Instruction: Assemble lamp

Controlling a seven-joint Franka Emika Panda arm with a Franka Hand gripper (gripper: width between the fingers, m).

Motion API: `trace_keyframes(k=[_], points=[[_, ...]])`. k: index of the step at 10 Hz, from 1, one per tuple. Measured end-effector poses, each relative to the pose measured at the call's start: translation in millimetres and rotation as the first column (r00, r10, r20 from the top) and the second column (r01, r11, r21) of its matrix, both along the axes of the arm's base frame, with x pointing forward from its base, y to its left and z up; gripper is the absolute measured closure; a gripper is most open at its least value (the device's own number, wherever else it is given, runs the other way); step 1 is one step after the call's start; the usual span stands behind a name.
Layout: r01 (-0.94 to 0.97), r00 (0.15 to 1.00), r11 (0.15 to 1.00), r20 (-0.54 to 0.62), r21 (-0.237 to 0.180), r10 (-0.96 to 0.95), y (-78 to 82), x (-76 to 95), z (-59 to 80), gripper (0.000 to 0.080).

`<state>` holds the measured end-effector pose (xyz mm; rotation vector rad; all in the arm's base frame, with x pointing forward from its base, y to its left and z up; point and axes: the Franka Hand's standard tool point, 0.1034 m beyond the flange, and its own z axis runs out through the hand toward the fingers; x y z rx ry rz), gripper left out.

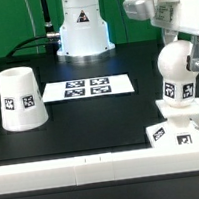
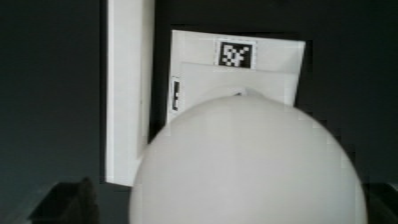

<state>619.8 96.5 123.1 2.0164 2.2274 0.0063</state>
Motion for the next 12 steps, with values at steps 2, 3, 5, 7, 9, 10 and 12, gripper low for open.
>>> trace_keyframes(k=[2,3,5,7,9,10,12], points=[[-0.112,0.993,0.993,-0.023,-0.02,0.112,-2.2,-0.7,-0.8,0.0101],[-0.192,0.981,0.981,-0.024,-0.037,0.192,-3.9,0.1,-1.3,0.0103],[-0.199,0.98,0.979,-0.03,-0.04,0.198,-6.1,-0.6,-2.3,0.0226],[-0.182,0.983,0.983,-0.028,-0.038,0.181,-6.4,-0.5,-2.3,0.0224],[-0.169,0.985,0.985,-0.026,-0.037,0.168,-7.1,-0.4,-2.3,0.0224],[-0.108,0.994,0.994,-0.023,-0.021,0.108,-8.0,-0.7,-2.5,0.0224],[0.053,0.999,0.999,-0.012,0.011,-0.052,-10.9,-0.5,-3.0,0.0223]])
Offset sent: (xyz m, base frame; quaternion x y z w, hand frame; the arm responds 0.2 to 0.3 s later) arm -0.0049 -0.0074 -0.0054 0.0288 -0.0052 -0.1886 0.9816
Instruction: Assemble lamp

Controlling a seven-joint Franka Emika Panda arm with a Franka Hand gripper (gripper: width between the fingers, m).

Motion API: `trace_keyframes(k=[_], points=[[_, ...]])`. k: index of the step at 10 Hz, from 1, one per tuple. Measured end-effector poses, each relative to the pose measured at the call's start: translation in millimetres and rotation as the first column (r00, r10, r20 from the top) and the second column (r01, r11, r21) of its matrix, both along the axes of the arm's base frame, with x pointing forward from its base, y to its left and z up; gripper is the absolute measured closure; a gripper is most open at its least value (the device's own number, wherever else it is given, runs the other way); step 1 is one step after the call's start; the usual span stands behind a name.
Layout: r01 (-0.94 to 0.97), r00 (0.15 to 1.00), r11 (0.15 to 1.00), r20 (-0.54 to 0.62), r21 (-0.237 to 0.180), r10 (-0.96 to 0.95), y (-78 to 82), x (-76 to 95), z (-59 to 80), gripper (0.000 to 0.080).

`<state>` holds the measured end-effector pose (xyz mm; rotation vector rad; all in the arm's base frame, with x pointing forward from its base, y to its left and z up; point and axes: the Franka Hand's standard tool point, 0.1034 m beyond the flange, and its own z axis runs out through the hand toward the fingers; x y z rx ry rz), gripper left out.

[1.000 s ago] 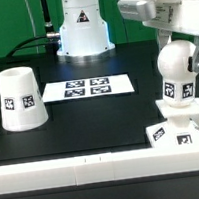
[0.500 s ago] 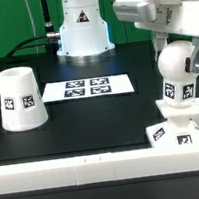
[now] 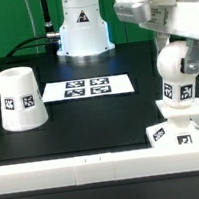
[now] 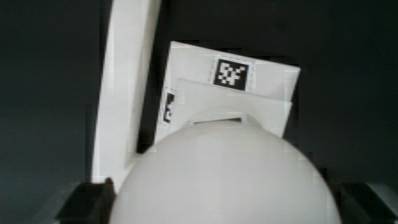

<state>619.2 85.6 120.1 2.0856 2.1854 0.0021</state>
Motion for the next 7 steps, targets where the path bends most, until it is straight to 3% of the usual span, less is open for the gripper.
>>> trace_keyframes(k=[3,7], points=[[0.25,0.968,0.968,0.011,0.033,-0.251,0.6,-0.8,-0.6,0.0222],[0.612,0.789,0.787,0.014,0.085,-0.615,4.9,-1.1,-1.2,0.0222]])
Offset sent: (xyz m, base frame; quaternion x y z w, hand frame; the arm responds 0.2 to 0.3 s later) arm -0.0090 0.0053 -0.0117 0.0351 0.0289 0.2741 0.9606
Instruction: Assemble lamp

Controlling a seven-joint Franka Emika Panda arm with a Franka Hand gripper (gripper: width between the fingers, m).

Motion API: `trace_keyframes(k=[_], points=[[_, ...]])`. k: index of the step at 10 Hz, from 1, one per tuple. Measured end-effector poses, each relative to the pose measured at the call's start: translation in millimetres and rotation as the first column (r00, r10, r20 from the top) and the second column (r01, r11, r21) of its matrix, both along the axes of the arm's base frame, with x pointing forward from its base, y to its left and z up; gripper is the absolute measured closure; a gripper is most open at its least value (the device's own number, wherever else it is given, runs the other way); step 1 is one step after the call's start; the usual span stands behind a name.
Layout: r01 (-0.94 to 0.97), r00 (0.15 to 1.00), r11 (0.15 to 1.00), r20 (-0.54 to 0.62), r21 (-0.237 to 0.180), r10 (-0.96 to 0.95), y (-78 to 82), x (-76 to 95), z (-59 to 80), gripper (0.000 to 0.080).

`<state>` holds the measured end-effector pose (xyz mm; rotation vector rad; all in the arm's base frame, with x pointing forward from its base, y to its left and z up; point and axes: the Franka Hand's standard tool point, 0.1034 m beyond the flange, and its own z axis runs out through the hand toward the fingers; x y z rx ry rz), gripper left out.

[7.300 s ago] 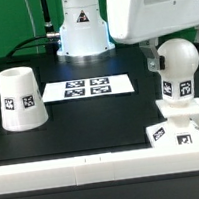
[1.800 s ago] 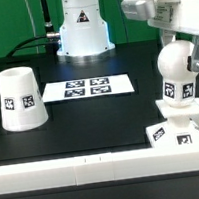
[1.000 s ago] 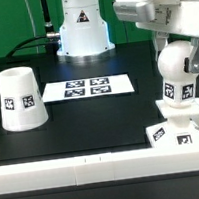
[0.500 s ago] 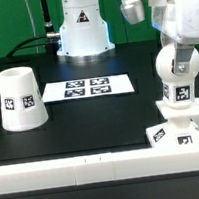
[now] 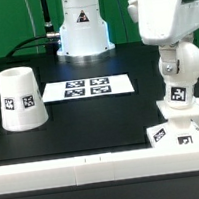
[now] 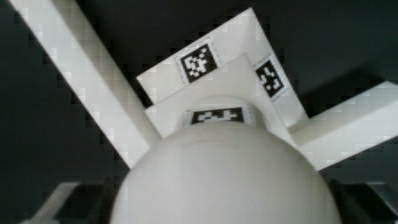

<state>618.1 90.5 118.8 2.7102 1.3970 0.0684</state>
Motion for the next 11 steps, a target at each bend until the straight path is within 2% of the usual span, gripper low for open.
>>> trace_keyframes(k=[3,4,5,7,9,11], points=[[0.182,0.983,0.983,0.009,0.017,-0.182,0.1,-0.2,-0.3,0.0222],[0.308,0.951,0.951,0.01,0.035,-0.309,0.7,-0.2,-0.3,0.0222],[0.329,0.944,0.944,0.01,0.038,-0.329,0.5,-0.3,-0.4,0.0222],[0.48,0.876,0.875,0.008,0.058,-0.482,0.8,-0.4,-0.4,0.0222],[0.627,0.776,0.772,-0.001,0.109,-0.63,-1.3,1.5,-1.3,0.0222],[0.776,0.621,0.613,-0.013,0.148,-0.784,-3.1,2.1,-1.9,0.0222]])
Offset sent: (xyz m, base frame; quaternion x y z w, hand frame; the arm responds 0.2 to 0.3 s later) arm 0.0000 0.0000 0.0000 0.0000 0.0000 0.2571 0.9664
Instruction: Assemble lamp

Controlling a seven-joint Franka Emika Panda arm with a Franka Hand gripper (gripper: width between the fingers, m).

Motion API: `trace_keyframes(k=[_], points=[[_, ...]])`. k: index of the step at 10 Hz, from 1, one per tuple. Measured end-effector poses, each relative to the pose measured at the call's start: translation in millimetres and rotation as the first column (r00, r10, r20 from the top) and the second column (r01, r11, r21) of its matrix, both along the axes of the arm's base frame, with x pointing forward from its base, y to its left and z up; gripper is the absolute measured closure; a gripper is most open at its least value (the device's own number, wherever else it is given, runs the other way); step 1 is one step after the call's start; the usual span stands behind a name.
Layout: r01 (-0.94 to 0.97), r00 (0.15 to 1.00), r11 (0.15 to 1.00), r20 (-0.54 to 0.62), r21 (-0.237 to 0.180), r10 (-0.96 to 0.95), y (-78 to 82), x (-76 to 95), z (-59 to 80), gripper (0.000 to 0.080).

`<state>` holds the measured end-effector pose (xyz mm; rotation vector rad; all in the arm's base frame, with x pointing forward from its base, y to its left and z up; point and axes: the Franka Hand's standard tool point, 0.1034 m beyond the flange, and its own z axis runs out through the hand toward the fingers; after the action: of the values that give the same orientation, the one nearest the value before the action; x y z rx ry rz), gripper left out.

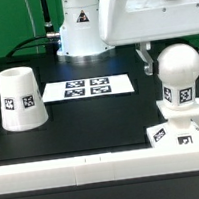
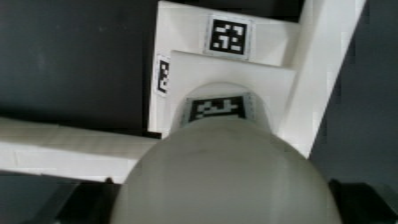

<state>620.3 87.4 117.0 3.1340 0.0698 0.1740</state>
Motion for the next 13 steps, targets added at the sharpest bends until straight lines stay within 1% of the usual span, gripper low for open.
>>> trace_keyframes(k=[2,3,5,6,8,10,11,13], points=[[0.18,0.984,0.983,0.003,0.03,-0.18,-1.4,1.1,-0.2,0.0222],[0.272,0.962,0.961,-0.002,0.042,-0.272,-1.6,1.0,-0.1,0.0222],[0.405,0.914,0.913,-0.022,0.051,-0.404,-0.9,-0.6,-0.2,0.0222],[0.5,0.866,0.864,-0.037,0.061,-0.498,-0.3,-1.6,-0.3,0.0222],[0.614,0.79,0.786,-0.058,0.077,-0.611,0.1,-2.0,-0.4,0.0222],[0.766,0.642,0.634,-0.098,0.102,-0.76,0.4,-2.3,-0.2,0.0222],[0.804,0.595,0.586,-0.111,0.107,-0.796,0.5,-2.3,-0.2,0.0222],[0.886,0.461,0.447,-0.153,0.119,-0.874,1.0,-1.8,0.4,0.0222]])
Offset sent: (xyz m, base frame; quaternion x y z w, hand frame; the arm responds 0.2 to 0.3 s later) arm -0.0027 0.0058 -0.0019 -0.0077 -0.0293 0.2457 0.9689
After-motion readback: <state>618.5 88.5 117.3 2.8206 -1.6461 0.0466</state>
